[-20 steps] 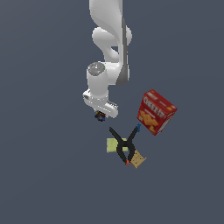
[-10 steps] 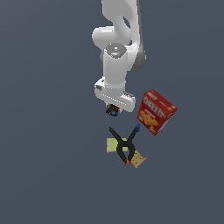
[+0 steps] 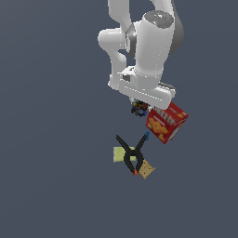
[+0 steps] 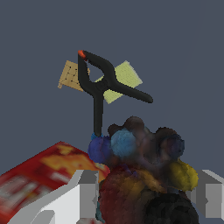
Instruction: Pick up a designated object from a clutter of objects.
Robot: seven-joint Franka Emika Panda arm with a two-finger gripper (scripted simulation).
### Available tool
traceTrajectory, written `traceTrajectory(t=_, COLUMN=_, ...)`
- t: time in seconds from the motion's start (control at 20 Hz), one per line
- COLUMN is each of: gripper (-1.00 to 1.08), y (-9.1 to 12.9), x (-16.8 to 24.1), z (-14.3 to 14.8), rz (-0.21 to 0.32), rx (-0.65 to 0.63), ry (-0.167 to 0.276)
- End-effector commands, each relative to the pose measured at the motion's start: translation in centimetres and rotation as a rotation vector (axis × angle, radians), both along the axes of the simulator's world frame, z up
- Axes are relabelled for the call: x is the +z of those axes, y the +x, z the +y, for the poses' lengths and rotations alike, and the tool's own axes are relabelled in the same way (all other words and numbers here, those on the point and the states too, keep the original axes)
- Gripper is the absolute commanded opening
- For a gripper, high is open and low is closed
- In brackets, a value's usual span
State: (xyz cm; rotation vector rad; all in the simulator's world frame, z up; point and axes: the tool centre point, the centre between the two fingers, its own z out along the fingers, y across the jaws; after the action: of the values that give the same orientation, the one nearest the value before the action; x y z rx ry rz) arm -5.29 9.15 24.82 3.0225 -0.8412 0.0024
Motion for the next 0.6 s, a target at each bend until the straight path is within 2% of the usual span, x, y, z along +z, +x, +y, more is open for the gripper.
traceTrajectory(t=0.0, gripper=-1.00, y=0.7, x=2.3, z=2.1, rz=0.000, rx=-0.001, ry=0.001)
traceTrajectory(t=0.55, gripper=-1.00, y=3.4, x=9.8, z=9.2, rz=0.000, rx=0.000, ry=0.004)
